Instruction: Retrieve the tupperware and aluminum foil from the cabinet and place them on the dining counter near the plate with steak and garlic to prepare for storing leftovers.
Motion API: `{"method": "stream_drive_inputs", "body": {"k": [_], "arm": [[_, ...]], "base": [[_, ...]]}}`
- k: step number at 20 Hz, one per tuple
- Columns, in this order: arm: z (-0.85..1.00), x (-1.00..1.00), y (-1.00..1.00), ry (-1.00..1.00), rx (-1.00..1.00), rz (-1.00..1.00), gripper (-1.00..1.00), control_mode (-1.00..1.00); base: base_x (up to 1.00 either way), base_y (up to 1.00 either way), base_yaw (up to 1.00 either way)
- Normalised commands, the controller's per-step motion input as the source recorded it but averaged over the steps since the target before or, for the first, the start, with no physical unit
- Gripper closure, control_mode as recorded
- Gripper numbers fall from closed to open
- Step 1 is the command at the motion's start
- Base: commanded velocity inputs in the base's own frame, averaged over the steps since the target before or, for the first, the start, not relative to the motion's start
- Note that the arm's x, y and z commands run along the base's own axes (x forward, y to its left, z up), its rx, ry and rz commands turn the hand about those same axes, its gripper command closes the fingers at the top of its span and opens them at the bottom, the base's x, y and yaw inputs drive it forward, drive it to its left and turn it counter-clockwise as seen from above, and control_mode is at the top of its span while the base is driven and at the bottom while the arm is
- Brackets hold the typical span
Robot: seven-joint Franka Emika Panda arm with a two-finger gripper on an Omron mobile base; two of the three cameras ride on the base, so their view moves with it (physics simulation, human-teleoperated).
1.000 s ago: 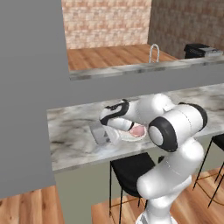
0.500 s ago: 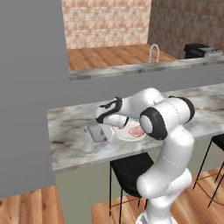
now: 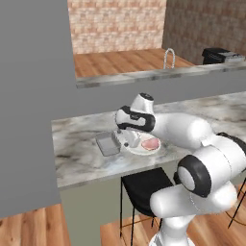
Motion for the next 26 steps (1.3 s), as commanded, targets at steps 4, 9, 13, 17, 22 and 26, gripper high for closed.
{"method": "stream_drive_inputs", "body": {"k": [4, 9, 13, 17, 22, 26], "arm": [[0.94, -0.92, -0.42, -0.33, 0.00, 0.00, -1.00, -1.00], [0.98, -0.77, -0.65, -0.26, 0.00, 0.00, -1.00, -1.00], [0.82, -0.65, -0.64, -0.10, 0.01, -0.02, -1.00, -1.00], [0.52, -0.66, -0.72, 0.00, 0.02, -0.05, -1.00, -1.00], [0.32, -0.49, -0.51, 0.05, 0.01, -0.04, -1.00, 1.00], [0.00, 0.00, 0.00, 0.00, 0.00, 0.00, -1.00, 1.00]], "base": [[0.00, 0.00, 0.00], [0.00, 0.00, 0.00], [0.00, 0.00, 0.00], [0.00, 0.00, 0.00], [-0.13, -0.11, -0.01], [-0.52, -0.79, -0.13]]}}
